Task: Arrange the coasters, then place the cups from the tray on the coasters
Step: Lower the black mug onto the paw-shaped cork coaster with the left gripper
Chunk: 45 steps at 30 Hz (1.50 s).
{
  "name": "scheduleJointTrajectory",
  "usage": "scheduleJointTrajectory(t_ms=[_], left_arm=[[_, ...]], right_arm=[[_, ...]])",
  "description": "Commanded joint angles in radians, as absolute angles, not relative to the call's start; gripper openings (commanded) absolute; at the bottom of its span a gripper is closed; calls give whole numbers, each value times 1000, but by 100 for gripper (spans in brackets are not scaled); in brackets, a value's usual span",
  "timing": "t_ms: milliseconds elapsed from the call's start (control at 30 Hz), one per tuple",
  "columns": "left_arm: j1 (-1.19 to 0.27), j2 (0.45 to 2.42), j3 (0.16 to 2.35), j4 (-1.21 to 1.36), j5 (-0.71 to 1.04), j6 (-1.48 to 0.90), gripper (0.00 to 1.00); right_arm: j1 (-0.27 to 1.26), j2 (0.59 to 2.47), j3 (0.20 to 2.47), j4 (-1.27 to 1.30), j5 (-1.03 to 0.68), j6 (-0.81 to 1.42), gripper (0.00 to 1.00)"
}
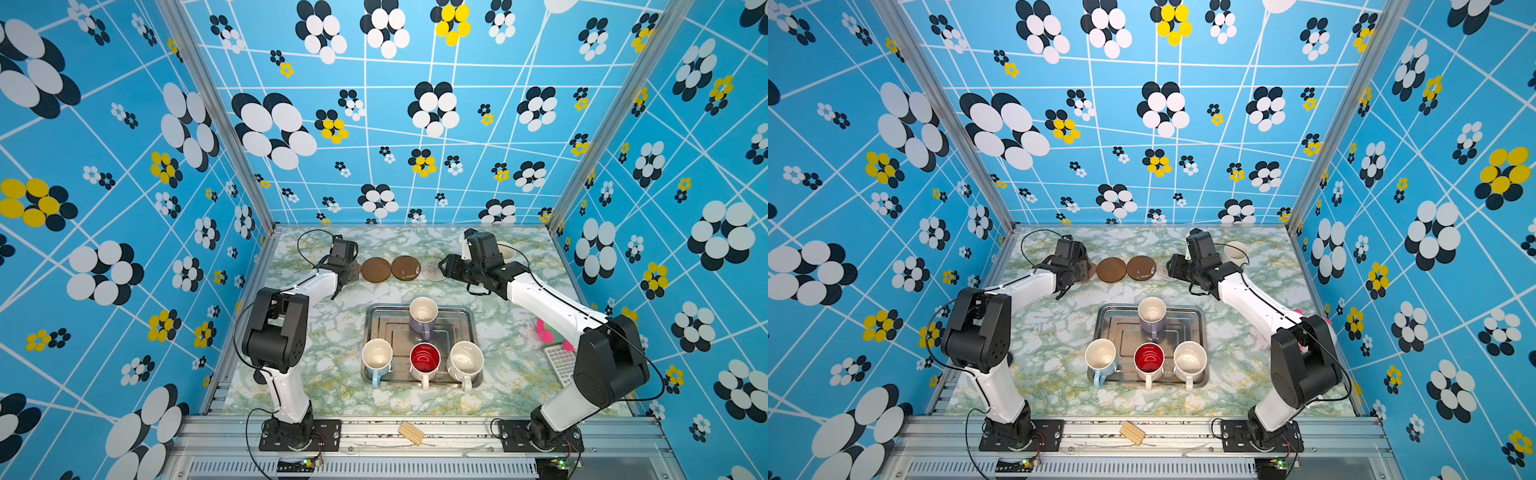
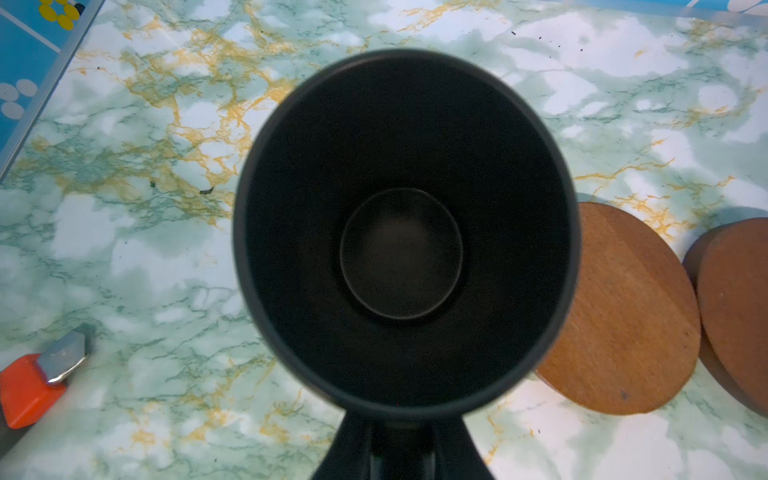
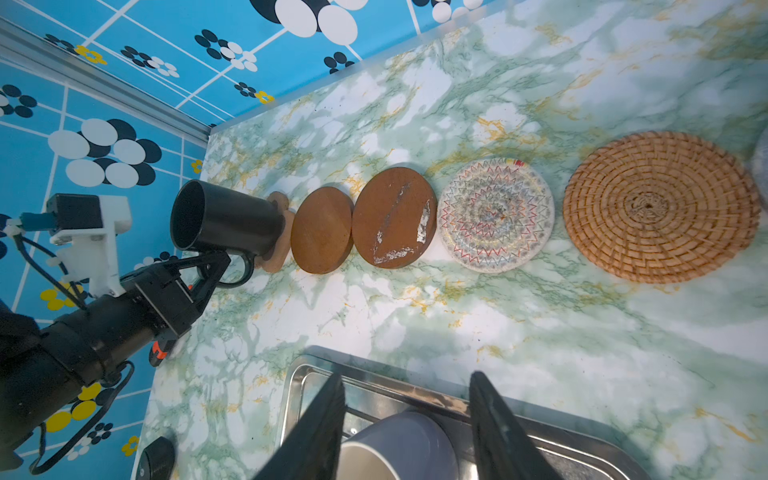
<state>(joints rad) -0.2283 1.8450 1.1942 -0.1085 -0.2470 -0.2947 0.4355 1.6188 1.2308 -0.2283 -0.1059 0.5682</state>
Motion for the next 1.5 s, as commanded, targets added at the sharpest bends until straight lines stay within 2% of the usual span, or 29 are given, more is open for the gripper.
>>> scheduleJointTrajectory(t_ms=[0,133,600,767,1067,1467], left_arm=[[-222,1849,1251,-81,-298,-305,0],[-222,1850,1256,-103,-310,-314,0],[-223,1880,1269,-121,-300,-320,12],[-224,1869,1264,-129,-294,-328,25],[-224,1809,1228,-130,-309,-341,56],[-255,1613,1167,-129,-359,-351,62]], right_arm=[[439,1621,1248,-248,-89,563,51],[438,1617,1246,-247,-92,563,51],[439,1594,1233,-243,-84,561,51],[438,1585,1230,-245,-84,561,51],[439,1562,1215,-240,-84,561,51],[440,1524,1197,-241,-89,564,51]])
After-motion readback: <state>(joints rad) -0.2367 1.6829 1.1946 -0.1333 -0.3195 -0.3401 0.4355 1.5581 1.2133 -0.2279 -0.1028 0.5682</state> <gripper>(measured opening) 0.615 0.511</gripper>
